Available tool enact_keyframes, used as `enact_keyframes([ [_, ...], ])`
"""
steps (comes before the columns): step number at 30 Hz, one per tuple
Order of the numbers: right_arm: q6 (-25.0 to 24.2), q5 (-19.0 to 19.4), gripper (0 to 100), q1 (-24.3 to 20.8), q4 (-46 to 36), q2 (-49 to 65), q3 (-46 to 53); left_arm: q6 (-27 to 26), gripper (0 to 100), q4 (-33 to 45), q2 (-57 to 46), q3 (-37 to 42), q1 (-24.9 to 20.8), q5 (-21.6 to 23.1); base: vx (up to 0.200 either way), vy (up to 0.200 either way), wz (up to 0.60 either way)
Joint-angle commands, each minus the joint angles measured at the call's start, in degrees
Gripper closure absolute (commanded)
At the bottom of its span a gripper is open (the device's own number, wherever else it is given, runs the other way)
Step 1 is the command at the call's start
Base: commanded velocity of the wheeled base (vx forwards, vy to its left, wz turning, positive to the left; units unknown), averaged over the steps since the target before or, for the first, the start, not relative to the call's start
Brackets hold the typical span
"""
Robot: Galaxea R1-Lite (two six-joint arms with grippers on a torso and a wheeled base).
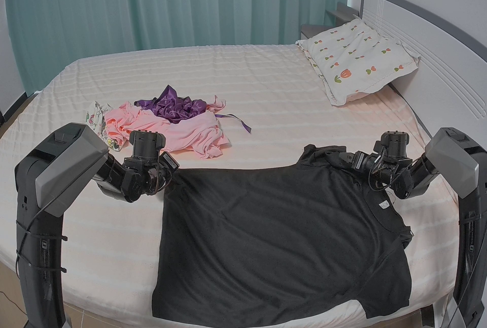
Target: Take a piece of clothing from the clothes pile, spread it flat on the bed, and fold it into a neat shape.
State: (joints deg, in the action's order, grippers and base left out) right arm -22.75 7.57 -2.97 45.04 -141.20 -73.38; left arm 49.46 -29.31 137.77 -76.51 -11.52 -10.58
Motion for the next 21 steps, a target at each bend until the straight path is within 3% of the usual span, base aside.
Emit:
enact_keyframes([
  [1,0.51,0.43,0,-1.33,-1.10,-0.04,0.16,0.03,100,0.04,-0.22,0.31,0.01,-0.05,0.000,0.000,0.00],
  [6,1.39,1.66,0,-1.95,-1.98,-0.74,-0.45,0.03,100,0.04,-0.22,0.57,0.01,-0.23,0.000,0.000,0.00],
  [7,1.48,1.83,100,-1.95,-1.98,-0.83,-0.89,0.03,100,0.04,-0.22,0.57,0.01,-0.49,0.000,0.000,0.00],
  [21,-1.42,1.92,100,0.78,-1.10,-1.27,-5.11,0.03,100,0.65,-0.30,0.39,0.18,-1.64,0.000,0.000,0.00],
])
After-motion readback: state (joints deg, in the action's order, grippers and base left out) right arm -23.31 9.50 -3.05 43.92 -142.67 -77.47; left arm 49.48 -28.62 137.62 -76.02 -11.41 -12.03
